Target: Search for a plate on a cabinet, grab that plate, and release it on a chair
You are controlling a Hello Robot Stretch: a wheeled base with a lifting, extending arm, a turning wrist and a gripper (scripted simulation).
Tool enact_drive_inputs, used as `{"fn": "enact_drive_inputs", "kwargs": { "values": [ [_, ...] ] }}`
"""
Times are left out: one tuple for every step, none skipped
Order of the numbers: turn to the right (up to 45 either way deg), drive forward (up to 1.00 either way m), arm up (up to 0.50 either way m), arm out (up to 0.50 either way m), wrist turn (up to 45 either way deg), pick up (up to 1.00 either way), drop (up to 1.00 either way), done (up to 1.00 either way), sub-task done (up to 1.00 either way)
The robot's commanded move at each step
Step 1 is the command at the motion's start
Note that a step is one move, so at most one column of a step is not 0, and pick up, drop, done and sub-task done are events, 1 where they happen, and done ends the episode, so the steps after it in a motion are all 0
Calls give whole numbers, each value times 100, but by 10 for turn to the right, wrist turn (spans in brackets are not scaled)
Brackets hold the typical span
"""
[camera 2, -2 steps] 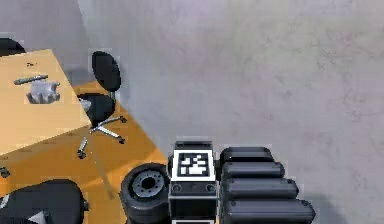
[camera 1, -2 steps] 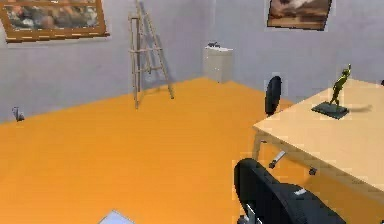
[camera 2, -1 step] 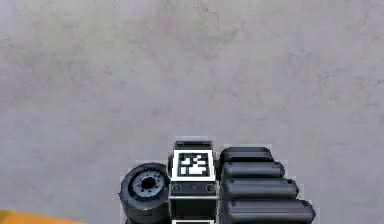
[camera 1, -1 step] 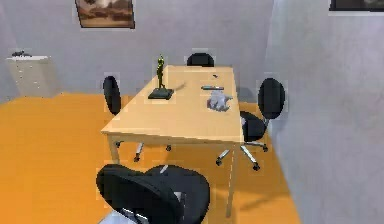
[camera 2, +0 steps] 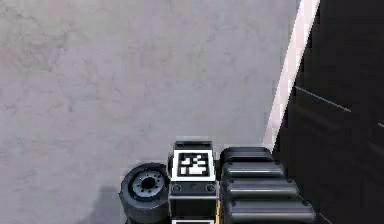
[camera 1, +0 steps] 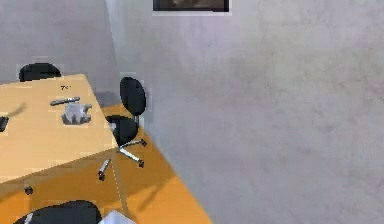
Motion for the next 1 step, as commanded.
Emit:
{"fn": "enact_drive_inputs", "kwargs": {
  "values": [
    [-450, 0, 0, 0, 0, 0, 0, 0, 0]
  ]
}}
